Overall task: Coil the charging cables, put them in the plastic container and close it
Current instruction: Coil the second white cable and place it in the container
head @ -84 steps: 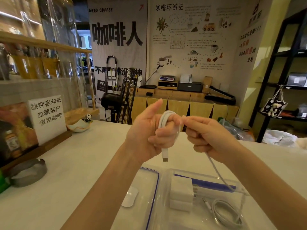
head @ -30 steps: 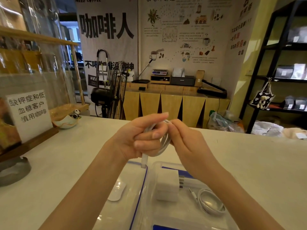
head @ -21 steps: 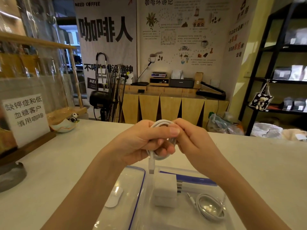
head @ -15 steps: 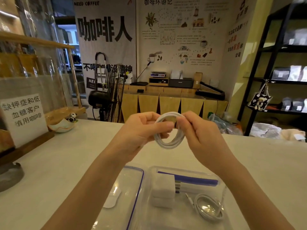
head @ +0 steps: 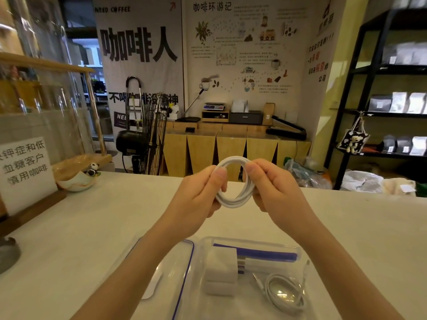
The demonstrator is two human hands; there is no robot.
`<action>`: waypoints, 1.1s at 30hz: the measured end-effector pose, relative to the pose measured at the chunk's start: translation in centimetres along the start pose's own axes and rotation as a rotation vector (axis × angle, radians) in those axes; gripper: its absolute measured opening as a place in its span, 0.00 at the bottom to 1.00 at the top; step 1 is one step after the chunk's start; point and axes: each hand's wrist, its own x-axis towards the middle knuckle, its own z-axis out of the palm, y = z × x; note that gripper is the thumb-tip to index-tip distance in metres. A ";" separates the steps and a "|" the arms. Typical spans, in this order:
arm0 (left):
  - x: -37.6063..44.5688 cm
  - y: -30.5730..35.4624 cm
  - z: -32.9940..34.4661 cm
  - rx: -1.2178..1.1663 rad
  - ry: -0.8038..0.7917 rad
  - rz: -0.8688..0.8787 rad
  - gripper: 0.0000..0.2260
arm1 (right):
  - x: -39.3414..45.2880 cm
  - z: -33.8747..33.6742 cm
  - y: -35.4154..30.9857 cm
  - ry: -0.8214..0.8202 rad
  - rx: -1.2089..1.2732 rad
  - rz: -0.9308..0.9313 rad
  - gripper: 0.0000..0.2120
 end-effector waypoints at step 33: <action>0.2 0.7 -0.7 -0.130 -0.092 -0.299 0.14 | -0.2 0.8 0.5 0.378 -0.516 -0.365 0.07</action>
